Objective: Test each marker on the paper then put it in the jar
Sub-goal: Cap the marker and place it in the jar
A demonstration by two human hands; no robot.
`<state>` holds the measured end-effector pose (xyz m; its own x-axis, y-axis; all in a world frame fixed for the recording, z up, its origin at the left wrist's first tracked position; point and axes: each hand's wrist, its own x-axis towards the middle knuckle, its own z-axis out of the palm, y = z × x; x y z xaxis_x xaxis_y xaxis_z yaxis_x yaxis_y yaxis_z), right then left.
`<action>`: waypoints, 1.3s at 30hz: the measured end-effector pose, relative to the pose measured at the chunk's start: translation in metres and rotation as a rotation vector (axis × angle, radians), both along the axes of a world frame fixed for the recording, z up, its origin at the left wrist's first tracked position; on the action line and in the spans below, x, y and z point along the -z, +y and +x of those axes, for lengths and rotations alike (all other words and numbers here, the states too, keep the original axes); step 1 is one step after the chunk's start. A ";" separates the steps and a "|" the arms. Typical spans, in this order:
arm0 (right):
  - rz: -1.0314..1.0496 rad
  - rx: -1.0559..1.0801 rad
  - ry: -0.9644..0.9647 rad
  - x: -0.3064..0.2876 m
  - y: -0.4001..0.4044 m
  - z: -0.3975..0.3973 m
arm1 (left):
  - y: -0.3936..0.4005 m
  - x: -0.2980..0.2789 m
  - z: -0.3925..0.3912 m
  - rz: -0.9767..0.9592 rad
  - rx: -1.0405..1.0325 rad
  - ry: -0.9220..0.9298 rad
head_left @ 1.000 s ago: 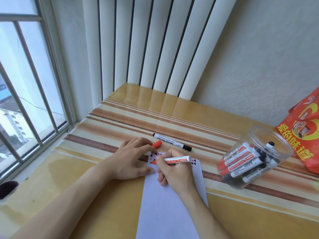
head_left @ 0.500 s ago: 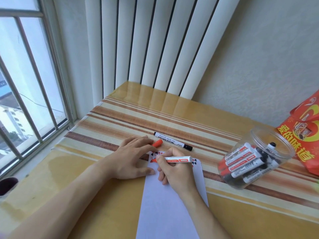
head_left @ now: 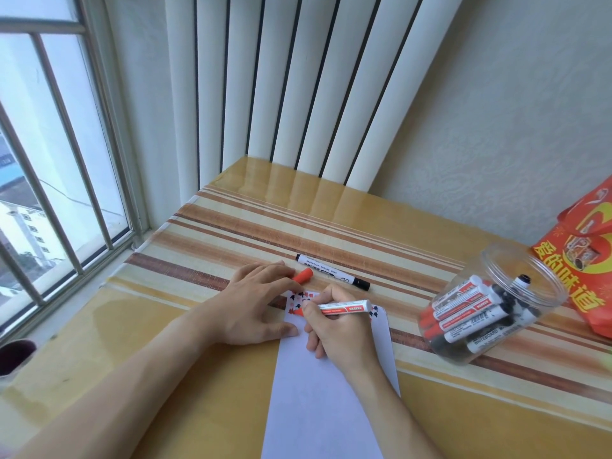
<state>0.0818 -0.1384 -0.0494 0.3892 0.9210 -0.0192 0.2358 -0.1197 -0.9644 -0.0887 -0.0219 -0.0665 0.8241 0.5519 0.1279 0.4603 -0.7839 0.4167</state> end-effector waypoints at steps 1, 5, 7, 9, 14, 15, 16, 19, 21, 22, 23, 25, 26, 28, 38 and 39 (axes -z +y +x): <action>-0.007 0.001 -0.001 0.001 0.000 0.000 | 0.000 0.000 0.000 0.002 -0.002 -0.003; 0.038 0.032 0.055 -0.001 -0.001 0.003 | -0.001 -0.001 0.000 -0.006 0.003 -0.018; 0.081 0.072 0.116 -0.005 -0.002 0.006 | -0.002 -0.001 0.002 -0.008 -0.006 -0.045; 0.107 0.119 0.178 -0.008 -0.002 0.012 | -0.003 0.000 0.007 0.005 -0.036 -0.093; 0.187 0.171 0.226 -0.008 -0.001 0.020 | -0.003 0.002 0.023 0.123 -0.140 -0.225; 0.199 0.171 0.239 -0.009 0.000 0.020 | -0.002 0.001 0.023 0.141 -0.161 -0.246; 0.204 0.178 0.264 -0.009 0.000 0.021 | 0.000 0.001 0.023 0.154 -0.179 -0.272; 0.196 0.191 0.343 -0.011 0.001 0.021 | 0.001 -0.003 0.018 0.078 -0.179 -0.398; 0.191 0.182 0.350 -0.011 0.000 0.021 | -0.001 -0.007 0.017 0.030 -0.130 -0.464; 0.189 0.174 0.353 -0.011 -0.001 0.021 | -0.002 -0.008 0.017 0.024 -0.110 -0.482; 0.187 0.163 0.356 -0.010 -0.001 0.021 | -0.003 -0.008 0.018 0.015 -0.094 -0.498; 0.181 0.136 0.362 -0.011 -0.003 0.021 | -0.004 -0.009 0.018 -0.016 -0.059 -0.532; 0.175 0.112 0.365 -0.012 -0.003 0.021 | -0.005 -0.010 0.018 -0.035 -0.038 -0.546; 0.153 0.043 0.365 -0.011 -0.004 0.022 | -0.007 -0.013 0.017 -0.062 0.011 -0.561; 0.129 -0.048 0.342 -0.017 -0.010 0.029 | -0.008 -0.012 0.014 -0.036 -0.035 -0.571; 0.114 -0.055 0.352 -0.019 -0.010 0.030 | -0.006 -0.010 0.014 0.005 -0.049 -0.546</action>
